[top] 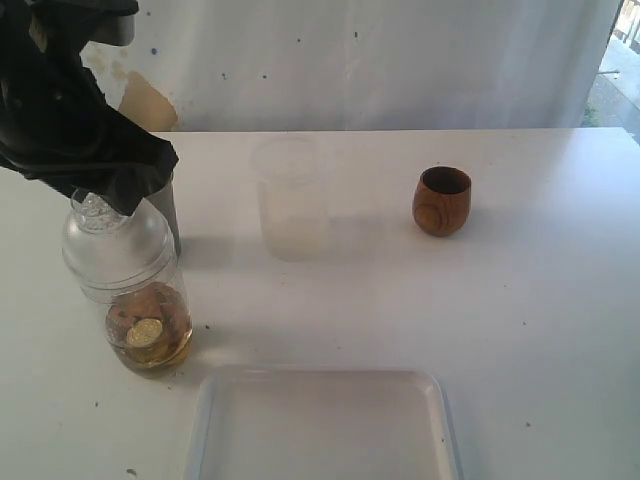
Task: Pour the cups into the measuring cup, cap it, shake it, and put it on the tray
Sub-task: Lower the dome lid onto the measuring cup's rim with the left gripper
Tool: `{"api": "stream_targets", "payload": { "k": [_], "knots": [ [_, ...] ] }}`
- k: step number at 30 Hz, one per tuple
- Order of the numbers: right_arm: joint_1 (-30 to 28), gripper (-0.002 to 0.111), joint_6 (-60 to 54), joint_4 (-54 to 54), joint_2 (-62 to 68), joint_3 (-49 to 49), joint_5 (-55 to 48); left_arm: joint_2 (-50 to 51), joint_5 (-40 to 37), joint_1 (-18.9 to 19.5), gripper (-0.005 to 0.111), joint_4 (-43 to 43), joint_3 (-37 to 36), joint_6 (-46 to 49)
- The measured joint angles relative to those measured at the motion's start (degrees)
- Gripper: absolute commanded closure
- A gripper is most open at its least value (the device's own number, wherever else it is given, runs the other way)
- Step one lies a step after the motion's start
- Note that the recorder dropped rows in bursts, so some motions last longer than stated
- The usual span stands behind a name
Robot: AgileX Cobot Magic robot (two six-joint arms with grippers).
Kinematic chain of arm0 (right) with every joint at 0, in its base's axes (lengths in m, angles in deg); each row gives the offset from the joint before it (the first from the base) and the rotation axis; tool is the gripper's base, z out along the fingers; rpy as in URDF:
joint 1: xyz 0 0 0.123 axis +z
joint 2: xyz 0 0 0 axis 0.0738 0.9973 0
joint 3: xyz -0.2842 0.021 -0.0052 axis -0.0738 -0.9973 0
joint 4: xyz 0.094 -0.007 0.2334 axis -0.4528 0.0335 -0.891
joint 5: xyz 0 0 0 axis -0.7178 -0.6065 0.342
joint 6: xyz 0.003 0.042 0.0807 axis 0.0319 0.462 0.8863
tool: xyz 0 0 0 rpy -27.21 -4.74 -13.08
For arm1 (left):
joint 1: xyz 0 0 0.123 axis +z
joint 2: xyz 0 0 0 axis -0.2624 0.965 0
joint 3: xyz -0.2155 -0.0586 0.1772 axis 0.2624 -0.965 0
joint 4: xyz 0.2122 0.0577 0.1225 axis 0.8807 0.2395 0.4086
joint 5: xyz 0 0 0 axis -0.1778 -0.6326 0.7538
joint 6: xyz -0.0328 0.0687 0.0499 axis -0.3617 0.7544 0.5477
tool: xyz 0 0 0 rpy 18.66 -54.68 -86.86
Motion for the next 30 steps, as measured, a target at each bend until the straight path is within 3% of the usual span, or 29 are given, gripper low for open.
{"api": "stream_targets", "payload": {
  "k": [11,24,30],
  "knots": [
    [0.0,0.108,0.0,0.0,0.0,0.0,0.0,0.0,0.0,0.0,0.054,2.2,0.0,0.0],
    [0.0,0.108,0.0,0.0,0.0,0.0,0.0,0.0,1.2,0.1,0.055,3.2,0.0,0.0],
    [0.0,0.108,0.0,0.0,0.0,0.0,0.0,0.0,3.4,0.1,0.071,3.2,0.0,0.9]
  ]
}}
